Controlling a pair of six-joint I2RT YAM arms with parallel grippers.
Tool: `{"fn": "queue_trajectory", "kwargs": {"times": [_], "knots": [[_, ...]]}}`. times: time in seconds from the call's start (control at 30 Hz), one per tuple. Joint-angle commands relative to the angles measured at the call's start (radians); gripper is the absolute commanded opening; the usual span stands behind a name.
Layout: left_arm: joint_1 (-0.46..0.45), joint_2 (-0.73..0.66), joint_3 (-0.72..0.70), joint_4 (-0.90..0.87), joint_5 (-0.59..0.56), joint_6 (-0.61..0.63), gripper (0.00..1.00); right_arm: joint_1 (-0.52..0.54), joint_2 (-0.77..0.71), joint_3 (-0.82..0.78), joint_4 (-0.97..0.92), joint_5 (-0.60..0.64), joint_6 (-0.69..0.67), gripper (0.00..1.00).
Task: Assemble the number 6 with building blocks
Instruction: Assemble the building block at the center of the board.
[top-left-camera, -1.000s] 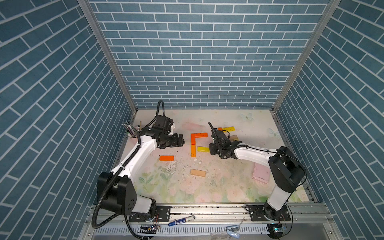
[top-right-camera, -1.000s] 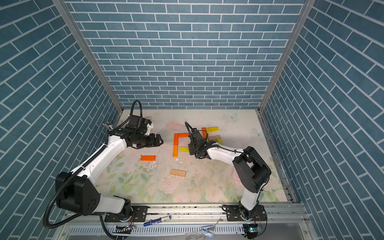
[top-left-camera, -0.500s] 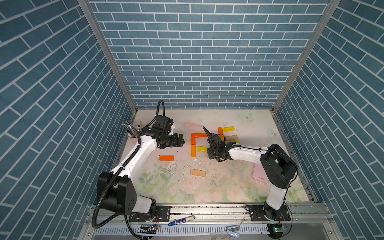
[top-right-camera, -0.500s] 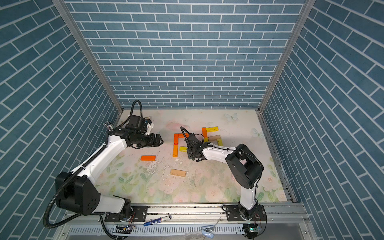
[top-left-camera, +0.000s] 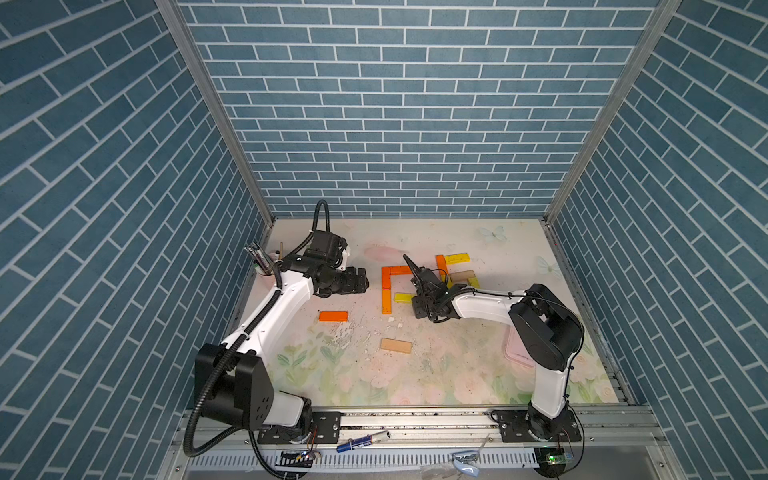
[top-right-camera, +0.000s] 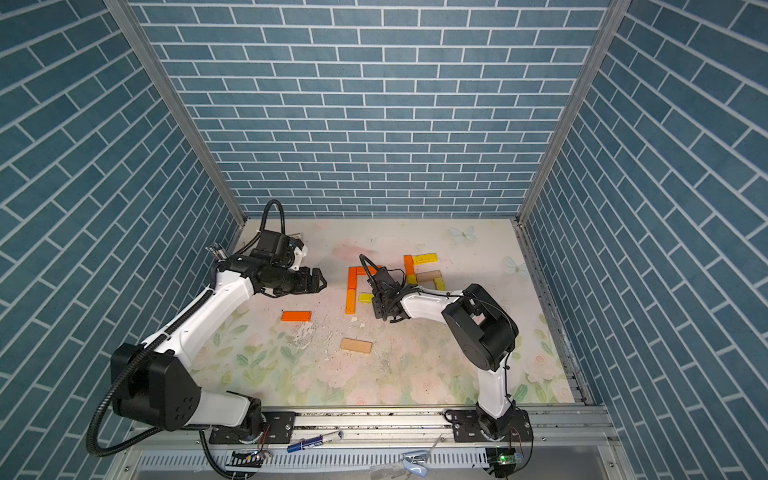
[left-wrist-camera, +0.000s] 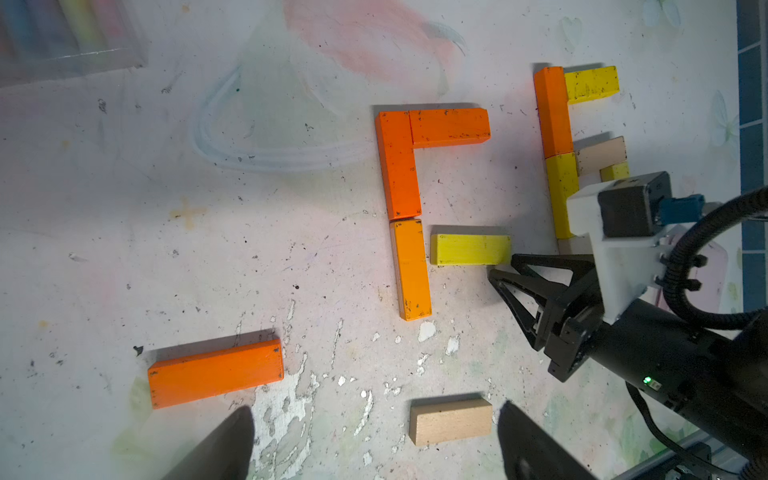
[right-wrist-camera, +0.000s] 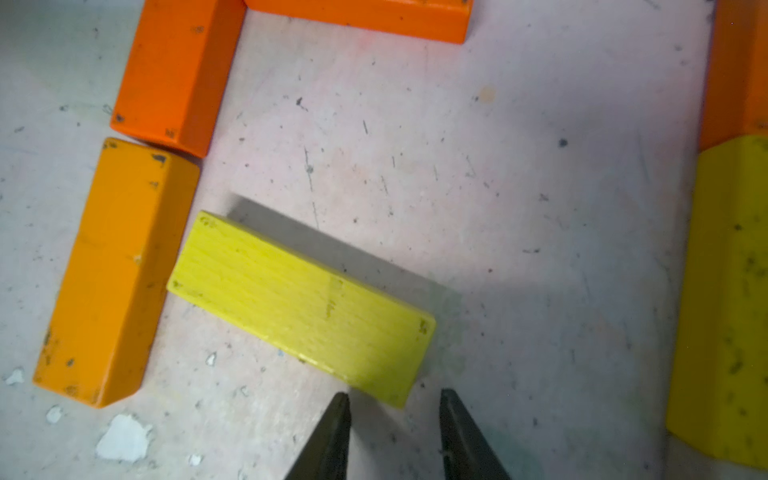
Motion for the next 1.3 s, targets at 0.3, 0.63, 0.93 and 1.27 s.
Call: {"fn": "queue_trajectory", "kwargs": {"times": [0.3, 0.63, 0.93, 1.27], "knots": [[-0.002, 0.000, -0.002, -0.008, -0.012, 0.013, 0.92, -0.017, 0.063, 0.033, 0.001, -0.061, 0.003, 0.34], [-0.002, -0.002, -0.001, -0.008, -0.012, 0.013, 0.92, -0.017, 0.064, 0.033, -0.009, -0.070, -0.024, 0.45], [-0.002, 0.000, -0.001, -0.006, -0.008, 0.012, 0.92, -0.008, 0.070, 0.047, -0.043, -0.048, -0.066, 0.58], [-0.002, 0.000, -0.001, -0.006, -0.008, 0.014, 0.92, 0.005, 0.106, 0.103, -0.085, -0.045, -0.083, 0.61]]}}
